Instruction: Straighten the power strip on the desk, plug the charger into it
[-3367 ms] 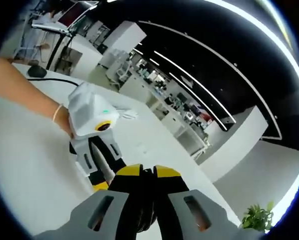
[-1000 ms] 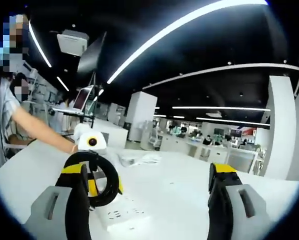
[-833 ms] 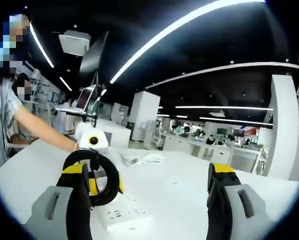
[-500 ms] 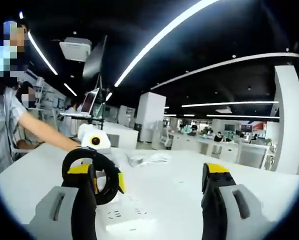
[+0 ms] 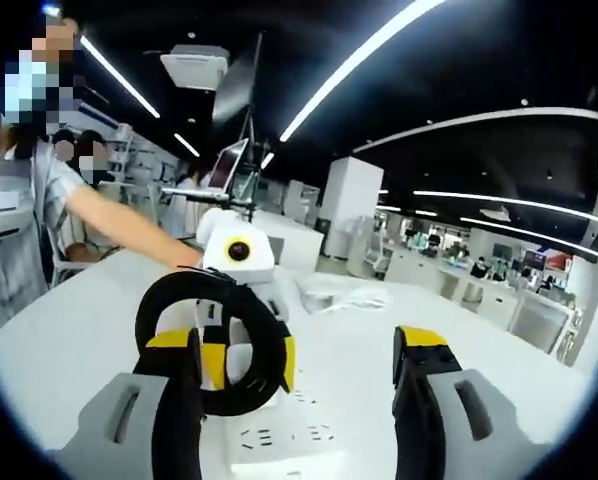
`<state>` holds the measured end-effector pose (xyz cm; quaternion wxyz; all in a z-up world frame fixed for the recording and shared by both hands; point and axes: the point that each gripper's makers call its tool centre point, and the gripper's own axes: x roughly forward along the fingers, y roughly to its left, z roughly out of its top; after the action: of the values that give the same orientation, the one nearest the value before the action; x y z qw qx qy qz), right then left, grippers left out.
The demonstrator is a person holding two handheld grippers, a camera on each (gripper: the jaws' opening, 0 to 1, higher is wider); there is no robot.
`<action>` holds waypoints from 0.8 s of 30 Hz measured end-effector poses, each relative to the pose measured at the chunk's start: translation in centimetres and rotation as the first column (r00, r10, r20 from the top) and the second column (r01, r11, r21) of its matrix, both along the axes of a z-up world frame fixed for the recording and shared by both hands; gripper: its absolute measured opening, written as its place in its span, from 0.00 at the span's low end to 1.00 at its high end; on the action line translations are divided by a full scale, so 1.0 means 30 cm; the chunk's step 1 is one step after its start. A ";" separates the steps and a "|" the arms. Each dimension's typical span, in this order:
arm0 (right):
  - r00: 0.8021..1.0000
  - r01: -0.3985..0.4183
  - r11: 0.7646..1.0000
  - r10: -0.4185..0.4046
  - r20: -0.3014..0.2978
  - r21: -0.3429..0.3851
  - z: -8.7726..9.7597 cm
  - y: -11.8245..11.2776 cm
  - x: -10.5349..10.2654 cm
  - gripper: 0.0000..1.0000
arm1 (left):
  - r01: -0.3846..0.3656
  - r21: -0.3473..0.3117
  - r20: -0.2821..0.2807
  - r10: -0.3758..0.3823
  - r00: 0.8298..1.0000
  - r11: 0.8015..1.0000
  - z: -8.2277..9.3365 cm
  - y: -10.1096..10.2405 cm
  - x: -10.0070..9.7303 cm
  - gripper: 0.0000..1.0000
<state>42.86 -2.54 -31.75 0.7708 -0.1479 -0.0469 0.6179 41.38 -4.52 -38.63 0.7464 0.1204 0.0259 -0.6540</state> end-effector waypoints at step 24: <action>0.995 -0.099 0.989 0.097 -0.018 -0.111 -0.035 0.048 -0.059 0.17 | 0.021 -0.008 0.005 -0.021 1.000 1.000 0.002 -0.011 -0.010 0.26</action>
<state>41.08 -1.12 -32.79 0.7304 -0.1842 -0.0147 0.6575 41.07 -4.86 -38.58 0.7402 0.1192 0.0199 -0.6614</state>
